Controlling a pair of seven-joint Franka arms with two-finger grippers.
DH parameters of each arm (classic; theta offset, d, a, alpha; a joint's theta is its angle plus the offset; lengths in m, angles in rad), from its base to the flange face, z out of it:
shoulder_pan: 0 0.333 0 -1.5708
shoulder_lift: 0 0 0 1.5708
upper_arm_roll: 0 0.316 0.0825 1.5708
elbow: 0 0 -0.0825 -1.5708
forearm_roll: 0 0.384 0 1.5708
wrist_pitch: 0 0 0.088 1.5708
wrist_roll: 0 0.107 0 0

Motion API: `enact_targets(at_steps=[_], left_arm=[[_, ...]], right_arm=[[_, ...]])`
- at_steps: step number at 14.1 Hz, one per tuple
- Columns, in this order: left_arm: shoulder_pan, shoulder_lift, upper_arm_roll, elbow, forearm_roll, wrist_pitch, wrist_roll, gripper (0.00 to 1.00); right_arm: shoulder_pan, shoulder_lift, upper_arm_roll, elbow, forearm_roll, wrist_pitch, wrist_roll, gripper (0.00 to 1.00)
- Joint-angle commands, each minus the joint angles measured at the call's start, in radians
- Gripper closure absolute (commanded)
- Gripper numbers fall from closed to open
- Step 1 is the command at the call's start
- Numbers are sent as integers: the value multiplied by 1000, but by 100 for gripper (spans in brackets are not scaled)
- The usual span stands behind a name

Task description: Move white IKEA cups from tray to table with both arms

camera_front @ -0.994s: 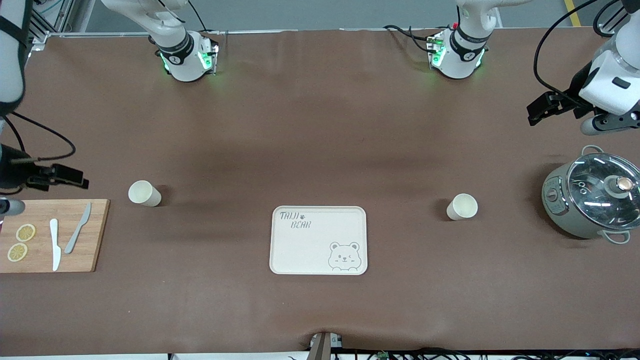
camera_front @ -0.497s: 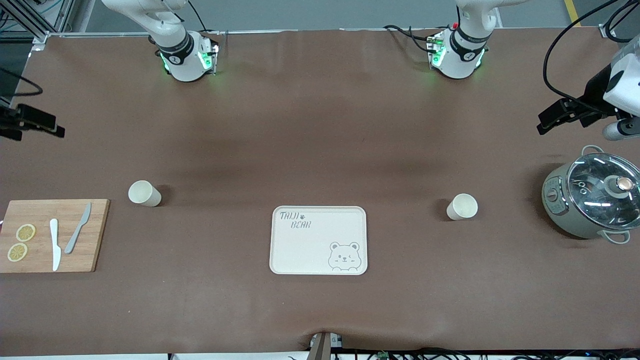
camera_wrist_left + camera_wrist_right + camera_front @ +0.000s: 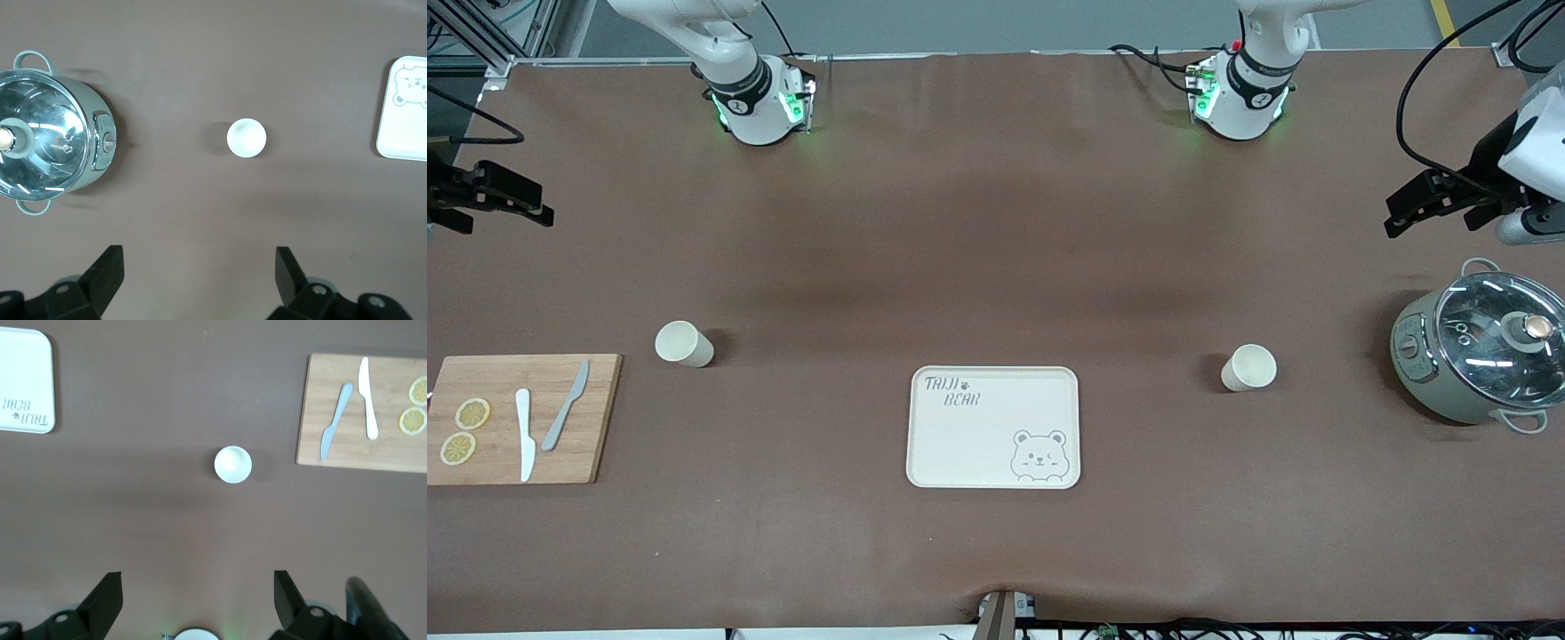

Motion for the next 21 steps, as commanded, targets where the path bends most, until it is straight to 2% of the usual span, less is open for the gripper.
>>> enact_targets(at_steps=[1, 5, 14, 21], left_arm=[[-2, -6, -10, 10, 43, -9, 20, 0], [5, -4, -7, 27, 44, -16, 26, 0], [11, -4, 6, 30, 43, -18, 26, 0], [18, 7, 3, 51, 38, -47, 28, 0]], right_arm=[[-44, -112, 32, -146, -14, 85, -2, 0], [-64, -95, 34, -106, -17, 40, -3, 0], [-56, -95, 37, -103, -13, 27, -2, 0], [-61, -90, 14, -103, -2, 17, -2, 0]])
